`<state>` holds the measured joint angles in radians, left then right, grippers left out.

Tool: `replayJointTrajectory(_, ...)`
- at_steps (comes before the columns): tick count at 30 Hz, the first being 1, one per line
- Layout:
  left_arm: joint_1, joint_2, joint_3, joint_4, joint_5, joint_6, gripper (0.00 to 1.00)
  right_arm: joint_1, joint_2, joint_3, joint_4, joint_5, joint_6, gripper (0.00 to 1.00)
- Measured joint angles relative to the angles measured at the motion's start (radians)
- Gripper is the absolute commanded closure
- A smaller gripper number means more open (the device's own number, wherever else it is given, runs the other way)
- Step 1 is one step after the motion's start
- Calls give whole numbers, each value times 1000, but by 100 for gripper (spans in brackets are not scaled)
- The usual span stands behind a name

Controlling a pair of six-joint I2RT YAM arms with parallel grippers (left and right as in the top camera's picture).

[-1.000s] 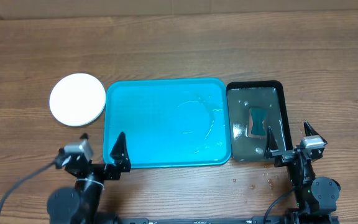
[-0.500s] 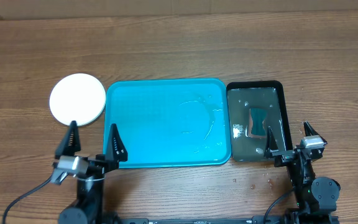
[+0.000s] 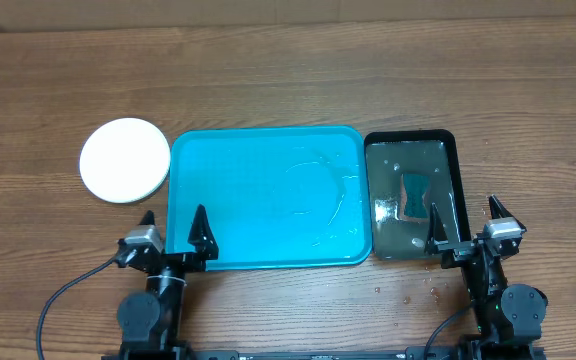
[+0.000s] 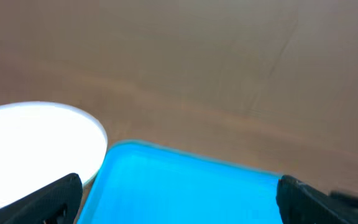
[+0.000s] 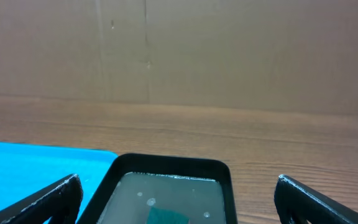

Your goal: Clean dirty plates on tray and stack at the side

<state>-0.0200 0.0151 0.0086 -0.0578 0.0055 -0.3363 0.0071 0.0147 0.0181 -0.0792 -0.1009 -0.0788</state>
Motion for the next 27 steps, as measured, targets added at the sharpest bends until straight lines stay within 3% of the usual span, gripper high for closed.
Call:
replayJointTrajectory(11, -5, 0, 0, -19, -39, 75, 0, 0, 0, 0, 0, 0, 0, 0)
replayJointTrajectory(27, -5, 0, 0, -19, -41, 82, 0, 0, 0, 0, 0, 0, 0, 0)
